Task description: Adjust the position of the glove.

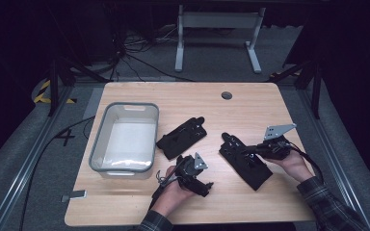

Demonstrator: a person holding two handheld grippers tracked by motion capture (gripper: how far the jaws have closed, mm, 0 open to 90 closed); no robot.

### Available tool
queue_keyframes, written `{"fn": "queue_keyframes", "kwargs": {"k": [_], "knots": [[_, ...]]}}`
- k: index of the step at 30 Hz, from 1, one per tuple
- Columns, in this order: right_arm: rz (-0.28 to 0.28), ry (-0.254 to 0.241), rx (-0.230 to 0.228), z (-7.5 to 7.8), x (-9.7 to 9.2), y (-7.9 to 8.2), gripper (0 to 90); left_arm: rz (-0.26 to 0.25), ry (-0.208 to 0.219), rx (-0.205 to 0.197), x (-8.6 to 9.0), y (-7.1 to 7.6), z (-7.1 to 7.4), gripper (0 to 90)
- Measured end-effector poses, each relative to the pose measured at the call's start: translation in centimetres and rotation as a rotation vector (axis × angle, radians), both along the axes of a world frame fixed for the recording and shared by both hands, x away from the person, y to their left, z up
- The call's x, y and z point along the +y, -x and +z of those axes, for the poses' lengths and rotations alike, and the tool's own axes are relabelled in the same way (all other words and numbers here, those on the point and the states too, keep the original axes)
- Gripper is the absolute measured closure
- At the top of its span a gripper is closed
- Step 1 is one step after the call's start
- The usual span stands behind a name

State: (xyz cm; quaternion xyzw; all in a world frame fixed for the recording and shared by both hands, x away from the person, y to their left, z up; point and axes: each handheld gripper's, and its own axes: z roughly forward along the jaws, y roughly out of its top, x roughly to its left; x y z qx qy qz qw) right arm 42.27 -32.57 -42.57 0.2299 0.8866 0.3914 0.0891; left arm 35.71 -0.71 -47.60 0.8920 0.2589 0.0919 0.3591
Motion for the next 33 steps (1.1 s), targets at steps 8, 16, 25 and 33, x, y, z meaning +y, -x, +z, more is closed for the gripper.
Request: {"fn": "queue_keyframes", "kwargs": {"k": [8,16,25,33], "knots": [[-0.014,0.023,0.005,-0.6,0.4,-1.2,89.9,0.0,0.0,0.0,0.0,0.0,0.0,0.0],[-0.034,0.092,0.019,-2.6,0.9,-2.5,90.0,0.0,0.0,0.0,0.0,0.0,0.0,0.0],[-0.066,0.102,0.008,-2.5,-0.1,-2.1,90.0,0.0,-0.002,-0.001,0.0,0.0,0.0,0.1],[-0.104,0.117,0.013,-2.3,-1.9,-1.8,90.0,0.0,-0.001,-0.002,0.0,0.0,0.0,0.1]]}}
